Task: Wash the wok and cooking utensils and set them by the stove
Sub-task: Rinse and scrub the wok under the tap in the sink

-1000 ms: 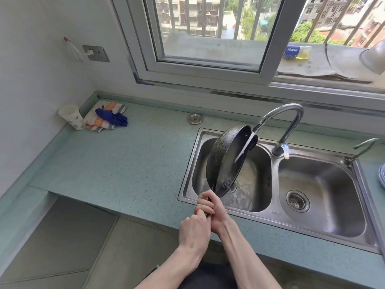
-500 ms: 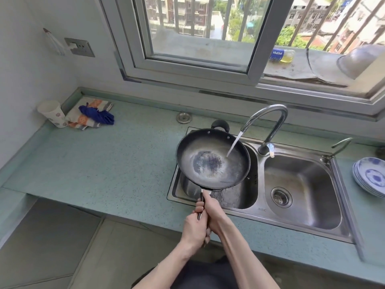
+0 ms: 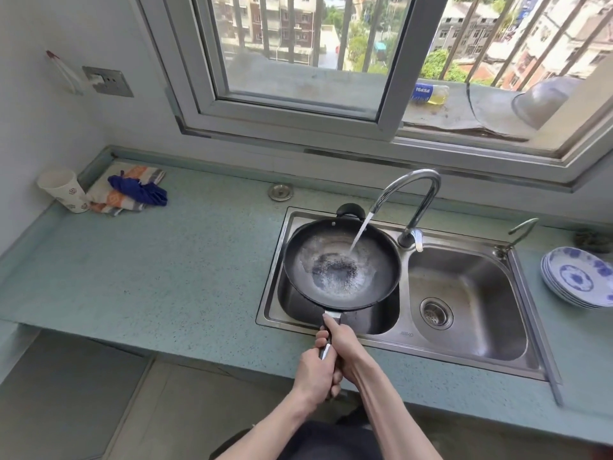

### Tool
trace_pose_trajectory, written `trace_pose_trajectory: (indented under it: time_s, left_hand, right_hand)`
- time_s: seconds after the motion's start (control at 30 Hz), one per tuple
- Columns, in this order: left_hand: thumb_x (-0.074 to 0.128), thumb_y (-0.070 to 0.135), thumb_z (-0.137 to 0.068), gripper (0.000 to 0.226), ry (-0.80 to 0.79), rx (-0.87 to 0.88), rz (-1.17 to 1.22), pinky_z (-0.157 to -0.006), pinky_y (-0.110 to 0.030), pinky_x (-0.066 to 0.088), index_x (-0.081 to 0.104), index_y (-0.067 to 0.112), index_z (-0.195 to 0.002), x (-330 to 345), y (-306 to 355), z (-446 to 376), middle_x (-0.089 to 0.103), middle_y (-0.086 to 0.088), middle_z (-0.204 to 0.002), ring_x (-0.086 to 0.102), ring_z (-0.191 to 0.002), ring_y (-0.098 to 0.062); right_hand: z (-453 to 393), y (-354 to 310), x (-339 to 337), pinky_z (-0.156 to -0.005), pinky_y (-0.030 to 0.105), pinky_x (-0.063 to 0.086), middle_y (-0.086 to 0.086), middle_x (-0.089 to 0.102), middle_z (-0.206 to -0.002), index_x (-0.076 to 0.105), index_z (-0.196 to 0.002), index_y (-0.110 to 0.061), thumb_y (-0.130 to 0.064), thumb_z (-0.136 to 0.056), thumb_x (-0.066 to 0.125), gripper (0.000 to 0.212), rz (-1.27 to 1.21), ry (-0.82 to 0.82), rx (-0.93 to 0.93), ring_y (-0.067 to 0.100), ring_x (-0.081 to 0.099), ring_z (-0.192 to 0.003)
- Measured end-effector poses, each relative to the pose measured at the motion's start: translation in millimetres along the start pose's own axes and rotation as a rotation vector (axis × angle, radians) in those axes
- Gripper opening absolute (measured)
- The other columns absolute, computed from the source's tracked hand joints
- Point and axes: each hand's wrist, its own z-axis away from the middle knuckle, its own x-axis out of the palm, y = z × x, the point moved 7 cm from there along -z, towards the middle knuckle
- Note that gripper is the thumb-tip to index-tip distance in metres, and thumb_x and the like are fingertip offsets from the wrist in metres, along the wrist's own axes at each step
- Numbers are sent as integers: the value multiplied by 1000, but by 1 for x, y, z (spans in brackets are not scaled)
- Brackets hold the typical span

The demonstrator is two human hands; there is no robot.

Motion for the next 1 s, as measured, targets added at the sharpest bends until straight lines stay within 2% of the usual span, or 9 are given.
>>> trace_pose_trajectory:
  time_s: [0.37, 0.77, 1.0]
  left_hand:
    - [42, 24, -105, 51, 23, 5, -8, -36, -20, 29, 44, 12, -56, 1, 2, 4, 45, -6, -45, 43, -33, -20]
    - [42, 23, -106, 50, -33, 23, -41, -35, -21, 29, 43, 11, -57, 15, 5, 2, 44, -5, -43, 43, -30, -19]
    - [40, 23, -108, 53, -12, 31, 2, -36, -20, 28, 42, 11, -57, 6, 7, 1, 42, -7, -44, 41, -30, -19]
  right_hand:
    - [-2, 5, 1, -39, 19, 36, -2, 44, -57, 40, -82, -15, -28, -109, 49, 31, -31, -2, 12, 9, 43, -43]
    - [1, -2, -15, -36, 19, 35, -3, 44, -56, 42, -81, -13, -29, -108, 49, 31, -72, 57, -17, 8, 44, -40]
    - [-2, -7, -4, -41, 19, 36, -2, 43, -59, 42, -81, -14, -27, -109, 48, 31, 5, 23, -41, 9, 43, -43]
